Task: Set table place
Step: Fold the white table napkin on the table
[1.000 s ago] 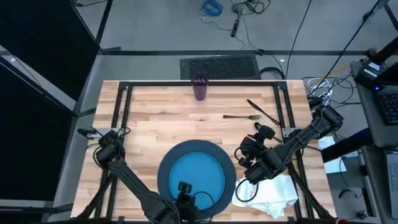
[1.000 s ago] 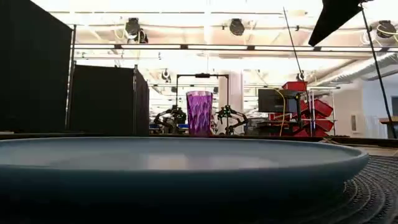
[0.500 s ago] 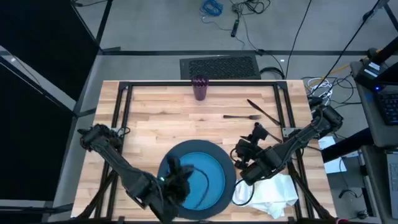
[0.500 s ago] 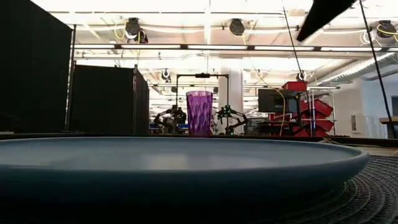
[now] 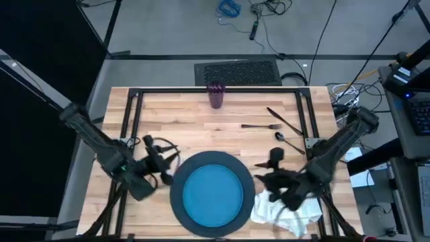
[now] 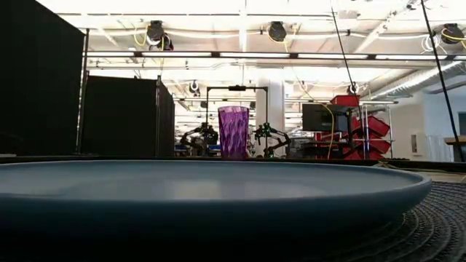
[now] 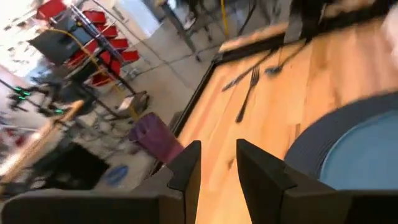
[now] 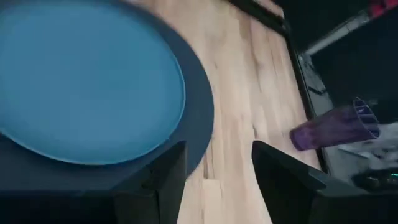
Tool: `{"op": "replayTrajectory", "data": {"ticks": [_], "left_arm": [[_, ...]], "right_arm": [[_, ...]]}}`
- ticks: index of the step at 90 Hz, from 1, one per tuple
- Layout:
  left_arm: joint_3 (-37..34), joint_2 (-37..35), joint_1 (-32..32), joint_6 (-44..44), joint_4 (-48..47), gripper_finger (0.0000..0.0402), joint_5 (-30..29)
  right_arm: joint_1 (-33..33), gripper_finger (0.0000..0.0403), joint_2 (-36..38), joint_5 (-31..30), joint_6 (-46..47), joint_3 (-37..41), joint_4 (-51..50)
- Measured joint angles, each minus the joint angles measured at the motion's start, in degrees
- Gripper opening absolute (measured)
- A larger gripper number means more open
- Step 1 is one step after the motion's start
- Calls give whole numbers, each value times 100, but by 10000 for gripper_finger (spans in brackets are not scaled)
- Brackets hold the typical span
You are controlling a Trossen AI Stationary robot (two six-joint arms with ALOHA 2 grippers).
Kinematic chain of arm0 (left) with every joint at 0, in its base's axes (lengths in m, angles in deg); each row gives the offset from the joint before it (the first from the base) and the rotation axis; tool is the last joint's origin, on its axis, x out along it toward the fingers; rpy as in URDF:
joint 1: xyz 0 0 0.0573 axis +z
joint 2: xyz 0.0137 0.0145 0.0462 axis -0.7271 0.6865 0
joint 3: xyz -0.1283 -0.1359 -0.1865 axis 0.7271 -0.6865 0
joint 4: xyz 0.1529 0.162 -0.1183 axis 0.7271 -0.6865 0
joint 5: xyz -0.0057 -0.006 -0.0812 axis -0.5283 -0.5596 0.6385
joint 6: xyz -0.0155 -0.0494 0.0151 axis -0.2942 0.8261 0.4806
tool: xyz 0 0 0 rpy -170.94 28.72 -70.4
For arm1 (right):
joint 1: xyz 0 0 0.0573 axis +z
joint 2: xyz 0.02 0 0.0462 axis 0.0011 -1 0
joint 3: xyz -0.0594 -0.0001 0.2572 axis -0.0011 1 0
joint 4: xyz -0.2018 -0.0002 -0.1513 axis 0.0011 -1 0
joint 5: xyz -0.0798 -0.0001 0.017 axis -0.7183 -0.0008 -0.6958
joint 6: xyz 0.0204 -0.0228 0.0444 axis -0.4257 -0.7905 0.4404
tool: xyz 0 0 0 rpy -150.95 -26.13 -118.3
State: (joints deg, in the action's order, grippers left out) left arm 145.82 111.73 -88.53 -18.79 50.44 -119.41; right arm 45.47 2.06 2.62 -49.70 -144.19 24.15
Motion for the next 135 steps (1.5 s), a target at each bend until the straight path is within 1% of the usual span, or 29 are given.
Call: {"op": "replayTrajectory", "data": {"ticks": [4,9,17,22,28,37,46,55,61,64,70,78,89,98,101,111,116,122,135], "left_arm": [[-124,-274,-40,-347,466,86,138],[-192,-536,-62,-880,937,86,402],[-204,-781,-63,-1758,1712,86,940],[-204,-847,-47,-2134,2094,86,1058],[-204,-863,-2,-2337,2285,86,1054],[-204,-824,92,-2252,2190,86,1045],[-215,-810,256,-2246,2035,86,1040],[-215,-834,536,-2528,2068,86,1042],[-217,-908,819,-2632,2061,86,1201],[-229,-974,1009,-2662,2072,86,1405],[-290,-1123,1449,-2686,2148,86,1928],[-591,-1341,2034,-2880,2614,86,2682],[-1019,-1569,2844,-3099,3412,86,3570],[-1260,-1579,3515,-3028,3843,86,4230],[-1330,-1532,3731,-2938,3986,86,4555],[-1428,-1214,4367,-2509,4240,86,5716],[-1432,-998,4561,-2344,4245,86,6140],[-1432,-712,4706,-2282,4292,86,6365],[-1434,-234,4926,-2364,4360,86,6514]], "right_arm": [[195,169,432,-4,-113,170,329],[454,169,1008,-2,-481,463,914],[804,169,1831,24,-1516,1063,2288],[943,169,2261,26,-2179,1465,3080],[1018,169,2665,27,-2595,1895,3700],[964,169,3032,2,-2530,2333,4062],[757,169,3135,-12,-2479,2424,4057],[457,169,3126,9,-2636,2419,4082],[239,169,3072,83,-2663,2419,4020],[99,169,3046,249,-2676,2451,4025],[-208,169,3024,811,-2690,2596,4146],[-639,169,3006,1542,-2801,2930,4590],[-1307,169,3043,2196,-2958,3358,5471],[-1855,169,3037,2688,-2752,3609,5762],[-2026,169,3033,2762,-2624,3672,5769],[-2575,169,3003,2743,-2048,3911,5605],[-2829,169,2980,2748,-1764,4030,5530],[-3071,169,2984,2745,-1486,4134,5522],[-3381,169,2984,2747,-1164,4273,5389]]}}
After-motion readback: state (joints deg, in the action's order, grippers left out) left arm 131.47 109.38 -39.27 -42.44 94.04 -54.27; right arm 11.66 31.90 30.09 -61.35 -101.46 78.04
